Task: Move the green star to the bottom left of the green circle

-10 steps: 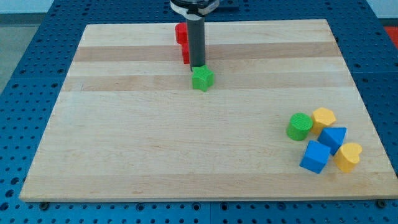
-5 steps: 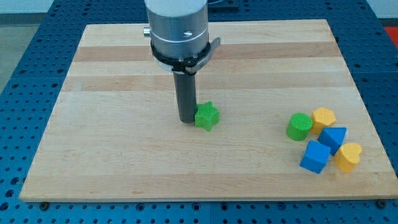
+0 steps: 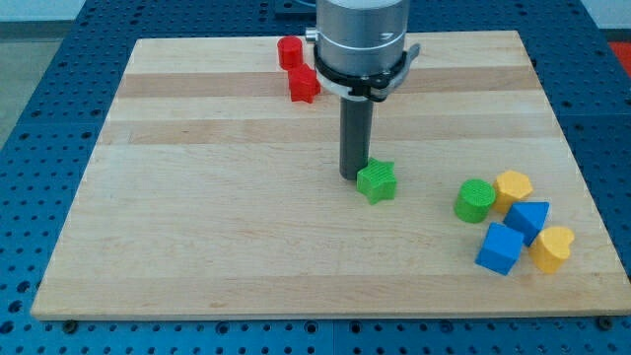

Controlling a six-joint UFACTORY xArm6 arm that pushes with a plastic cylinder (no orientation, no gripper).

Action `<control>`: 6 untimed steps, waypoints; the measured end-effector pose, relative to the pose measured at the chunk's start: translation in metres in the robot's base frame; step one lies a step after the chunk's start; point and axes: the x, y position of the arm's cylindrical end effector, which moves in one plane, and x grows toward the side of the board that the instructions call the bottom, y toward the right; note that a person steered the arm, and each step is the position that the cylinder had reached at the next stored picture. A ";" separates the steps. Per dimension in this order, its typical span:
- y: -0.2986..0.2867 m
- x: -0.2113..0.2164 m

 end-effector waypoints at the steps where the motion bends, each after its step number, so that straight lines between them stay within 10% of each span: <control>1: 0.017 0.002; 6: 0.066 0.051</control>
